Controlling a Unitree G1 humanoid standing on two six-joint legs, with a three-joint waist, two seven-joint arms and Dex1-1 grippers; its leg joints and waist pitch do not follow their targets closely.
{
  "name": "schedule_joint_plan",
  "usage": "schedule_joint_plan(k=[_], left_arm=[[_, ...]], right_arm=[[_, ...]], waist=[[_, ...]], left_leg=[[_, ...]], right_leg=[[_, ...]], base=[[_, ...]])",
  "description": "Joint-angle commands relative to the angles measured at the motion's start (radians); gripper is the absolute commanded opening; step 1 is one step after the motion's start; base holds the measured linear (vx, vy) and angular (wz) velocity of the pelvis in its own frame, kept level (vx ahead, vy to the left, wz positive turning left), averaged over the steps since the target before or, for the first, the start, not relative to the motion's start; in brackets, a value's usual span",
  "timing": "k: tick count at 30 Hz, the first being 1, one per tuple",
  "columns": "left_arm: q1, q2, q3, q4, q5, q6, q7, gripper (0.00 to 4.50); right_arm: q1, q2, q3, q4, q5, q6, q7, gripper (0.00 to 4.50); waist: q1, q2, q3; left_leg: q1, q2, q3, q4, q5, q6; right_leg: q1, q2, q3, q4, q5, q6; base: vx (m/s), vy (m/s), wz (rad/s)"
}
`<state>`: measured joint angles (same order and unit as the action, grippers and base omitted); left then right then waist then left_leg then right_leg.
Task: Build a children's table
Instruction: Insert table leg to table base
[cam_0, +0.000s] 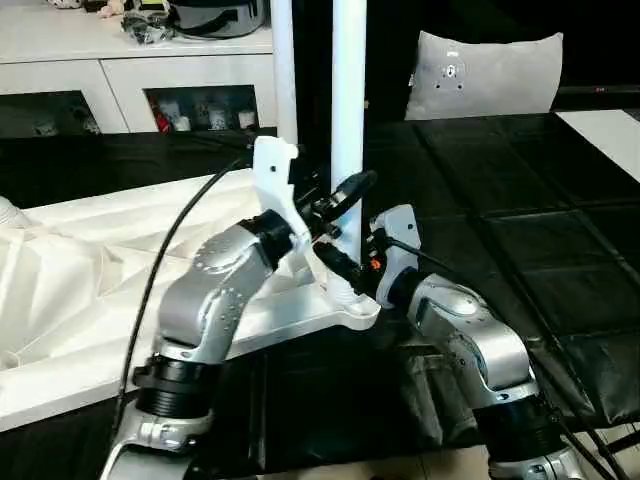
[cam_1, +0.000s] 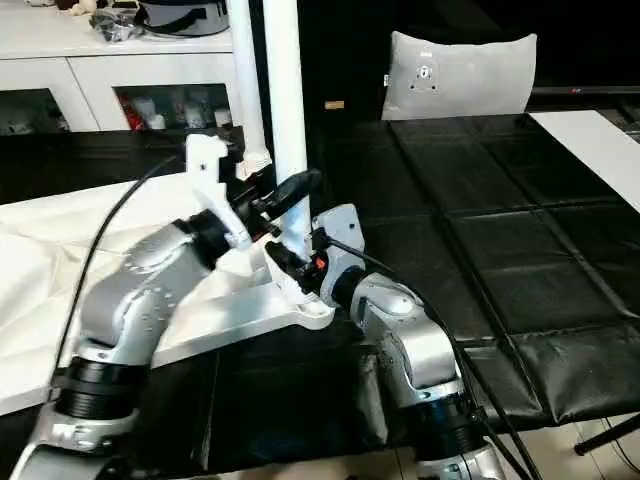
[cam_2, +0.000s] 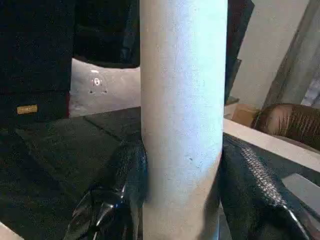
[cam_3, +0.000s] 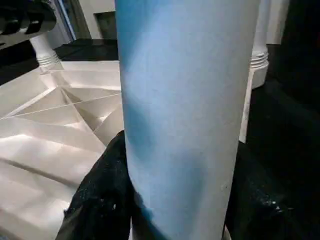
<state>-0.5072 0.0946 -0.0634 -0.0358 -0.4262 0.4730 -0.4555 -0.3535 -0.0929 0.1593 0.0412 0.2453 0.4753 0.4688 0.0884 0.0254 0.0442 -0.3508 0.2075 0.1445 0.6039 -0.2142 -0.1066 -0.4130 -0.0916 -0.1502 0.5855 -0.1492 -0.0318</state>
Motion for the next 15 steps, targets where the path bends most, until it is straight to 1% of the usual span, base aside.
schedule_joint_plan(k=[1, 3, 4, 5, 6, 7, 8, 9, 10, 11, 12, 13, 14, 15], left_arm=[[0.021, 0.028, 0.021, -0.020, -0.023, 0.023, -0.047, 2.63], [0.011, 0.049, 0.023, -0.045, -0.047, 0.033, -0.087, 2.63], [0.008, 0.059, 0.019, -0.060, -0.057, 0.041, -0.106, 2.63], [0.007, 0.070, 0.014, -0.085, -0.076, 0.060, -0.128, 2.63], [0.007, 0.070, 0.014, -0.085, -0.076, 0.060, -0.128, 2.63], [0.022, 0.084, -0.002, -0.126, -0.110, 0.091, -0.159, 2.63], [0.045, 0.092, -0.018, -0.155, -0.128, 0.111, -0.177, 2.63], [0.045, 0.092, -0.018, -0.155, -0.128, 0.111, -0.177, 2.63], [0.093, 0.104, -0.048, -0.191, -0.136, 0.128, -0.194, 2.63], [0.095, 0.105, -0.050, -0.193, -0.136, 0.128, -0.194, 2.63], [0.124, 0.109, -0.064, -0.208, -0.133, 0.132, -0.194, 2.63], [0.124, 0.109, -0.064, -0.208, -0.133, 0.132, -0.194, 2.63], [0.145, 0.111, -0.072, -0.215, -0.131, 0.132, -0.191, 2.63], [0.176, 0.105, -0.076, -0.218, -0.130, 0.129, -0.181, 2.63]], right_arm=[[-0.016, -0.029, -0.044, -0.024, 0.016, -0.006, 0.003, 1.89], [-0.017, -0.049, -0.049, -0.073, 0.030, 0.019, 0.019, 1.89], [-0.010, -0.060, -0.049, -0.108, 0.039, 0.038, 0.029, 1.89], [0.009, -0.079, -0.045, -0.168, 0.052, 0.069, 0.042, 1.89], [0.009, -0.079, -0.045, -0.168, 0.052, 0.069, 0.042, 1.89], [0.048, -0.102, -0.031, -0.246, 0.068, 0.105, 0.060, 1.89], [0.082, -0.116, -0.017, -0.298, 0.079, 0.127, 0.072, 1.89], [0.082, -0.116, -0.017, -0.298, 0.079, 0.127, 0.072, 1.89], [0.141, -0.140, 0.007, -0.370, 0.096, 0.155, 0.090, 1.89], [0.144, -0.141, 0.008, -0.374, 0.097, 0.156, 0.091, 1.89], [0.176, -0.151, 0.020, -0.405, 0.105, 0.167, 0.098, 1.89], [0.176, -0.151, 0.020, -0.405, 0.105, 0.167, 0.098, 1.89], [0.198, -0.157, 0.027, -0.422, 0.111, 0.173, 0.101, 1.89], [0.227, -0.157, 0.024, -0.432, 0.121, 0.180, 0.099, 1.89]], waist=[[0.001, -0.009, -0.066], [0.002, -0.010, -0.067], [0.005, -0.009, -0.069], [0.007, -0.010, -0.068], [0.007, -0.011, -0.069], [0.006, -0.008, -0.067], [0.009, -0.007, -0.068], [0.010, -0.009, -0.067], [0.007, -0.010, -0.067], [0.007, -0.009, -0.066], [0.006, -0.011, -0.064], [0.005, -0.011, -0.062], [0.003, -0.010, -0.062], [0.001, -0.017, -0.059]], left_leg=[[-0.014, 0.009, 0.010, -0.069, -0.104, 0.036], [-0.014, 0.010, 0.009, -0.069, -0.098, 0.036], [-0.014, 0.013, 0.008, -0.068, -0.075, 0.036], [-0.014, 0.014, 0.008, -0.068, -0.068, 0.039], [-0.014, 0.015, 0.008, -0.068, -0.062, 0.040], [-0.014, 0.015, 0.009, -0.068, -0.059, 0.040], [-0.012, 0.016, 0.010, -0.067, -0.060, 0.039], [-0.014, 0.017, 0.010, -0.067, -0.055, 0.038], [-0.016, 0.013, 0.011, -0.068, -0.057, 0.038], [-0.015, 0.013, 0.012, -0.068, -0.065, 0.039], [-0.015, 0.015, 0.012, -0.070, -0.084, 0.036], [-0.015, 0.013, 0.013, -0.071, -0.095, 0.036], [-0.014, 0.010, 0.014, -0.070, -0.114, 0.033], [-0.014, 0.008, 0.014, -0.071, -0.124, 0.032]], right_leg=[[0.070, -0.052, 0.054, -0.083, -0.387, -0.003], [0.072, -0.052, 0.055, -0.081, -0.369, -0.012], [0.073, -0.052, 0.059, -0.071, -0.326, -0.026], [0.075, -0.052, 0.060, -0.068, -0.307, -0.033], [0.075, -0.052, 0.061, -0.067, -0.298, -0.035], [0.074, -0.051, 0.062, -0.066, -0.289, -0.043], [0.075, -0.052, 0.063, -0.066, -0.289, -0.042], [0.077, -0.053, 0.064, -0.064, -0.282, -0.042], [0.077, -0.050, 0.063, -0.064, -0.282, -0.045], [0.076, -0.050, 0.062, -0.068, -0.294, -0.042], [0.076, -0.051, 0.062, -0.073, -0.327, -0.033], [0.075, -0.051, 0.061, -0.077, -0.350, -0.025], [0.074, -0.050, 0.058, -0.084, -0.393, -0.012], [0.073, -0.048, 0.056, -0.089, -0.419, 0.001]], base=[[0.000, 0.000, 0.00], [0.000, 0.000, 0.00], [0.000, 0.000, 0.00], [0.000, 0.000, 0.00], [0.000, 0.000, 0.00], [0.000, 0.000, 0.00], [0.000, 0.000, 0.00], [0.000, 0.000, 0.00], [0.000, 0.000, 0.00], [0.000, 0.000, 0.00], [0.000, 0.000, 0.00], [0.000, 0.000, 0.00], [0.000, 0.000, 0.00], [0.000, 0.000, 0.00]])
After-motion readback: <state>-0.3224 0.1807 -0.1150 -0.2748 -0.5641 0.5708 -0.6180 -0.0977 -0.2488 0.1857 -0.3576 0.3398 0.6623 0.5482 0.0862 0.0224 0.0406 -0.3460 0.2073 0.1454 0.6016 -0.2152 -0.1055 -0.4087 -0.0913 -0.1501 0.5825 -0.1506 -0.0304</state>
